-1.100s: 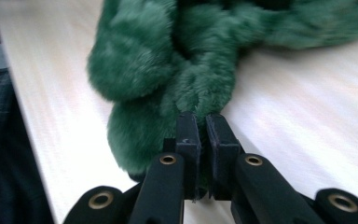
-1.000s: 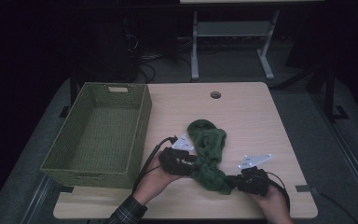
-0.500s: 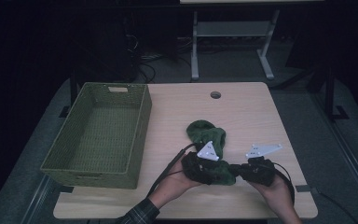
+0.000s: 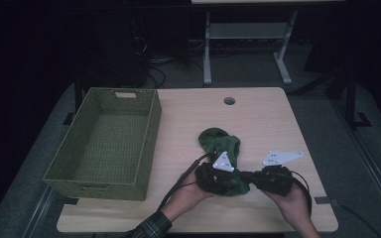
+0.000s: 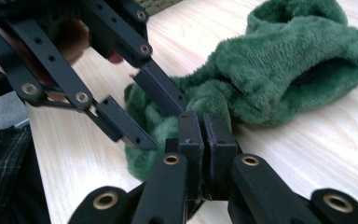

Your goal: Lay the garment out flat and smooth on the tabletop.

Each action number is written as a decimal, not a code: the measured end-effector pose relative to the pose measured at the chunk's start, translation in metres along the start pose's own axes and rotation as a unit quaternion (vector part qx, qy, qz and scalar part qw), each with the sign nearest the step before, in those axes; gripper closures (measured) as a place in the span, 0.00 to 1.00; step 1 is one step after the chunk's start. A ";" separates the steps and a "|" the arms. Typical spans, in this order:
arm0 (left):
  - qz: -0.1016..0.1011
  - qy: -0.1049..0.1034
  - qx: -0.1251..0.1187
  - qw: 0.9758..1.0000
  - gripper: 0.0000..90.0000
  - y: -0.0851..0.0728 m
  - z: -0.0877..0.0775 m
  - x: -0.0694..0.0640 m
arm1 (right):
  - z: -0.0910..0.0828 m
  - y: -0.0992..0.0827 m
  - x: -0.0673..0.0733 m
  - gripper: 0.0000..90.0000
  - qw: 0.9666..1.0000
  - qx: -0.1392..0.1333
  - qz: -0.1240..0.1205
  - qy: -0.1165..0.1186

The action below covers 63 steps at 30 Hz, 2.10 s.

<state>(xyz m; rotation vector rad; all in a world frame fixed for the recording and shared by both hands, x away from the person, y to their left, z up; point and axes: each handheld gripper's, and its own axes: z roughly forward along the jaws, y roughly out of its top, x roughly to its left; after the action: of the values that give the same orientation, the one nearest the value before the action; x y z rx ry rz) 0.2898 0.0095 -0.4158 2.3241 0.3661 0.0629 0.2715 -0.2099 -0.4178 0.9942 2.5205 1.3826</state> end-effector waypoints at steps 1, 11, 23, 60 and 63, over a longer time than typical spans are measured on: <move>-0.002 -0.002 -0.001 1.000 0.77 0.000 0.000 0.000 | 0.000 0.001 0.000 0.97 1.000 -0.004 -0.001 0.003; 0.000 -0.007 -0.003 1.000 0.99 -0.001 -0.011 0.001 | -0.003 0.002 -0.001 0.97 1.000 -0.009 -0.008 -0.014; -0.034 0.039 -0.011 0.999 0.99 -0.030 -0.055 0.017 | -0.036 -0.014 -0.034 0.97 0.996 -0.016 0.017 -0.086; -0.040 0.043 0.039 0.997 0.91 -0.046 -0.026 -0.001 | -0.018 -0.048 -0.022 0.93 0.996 0.068 -0.001 -0.049; -0.044 0.046 0.060 0.996 0.94 -0.053 -0.023 0.002 | -0.008 -0.051 -0.022 0.94 0.995 0.092 0.002 -0.043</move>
<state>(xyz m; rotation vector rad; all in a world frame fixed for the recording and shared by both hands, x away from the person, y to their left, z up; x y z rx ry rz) 0.2757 0.0612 -0.4374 2.4267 0.5309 0.1068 0.2600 -0.2476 -0.4574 1.0643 2.6179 1.0984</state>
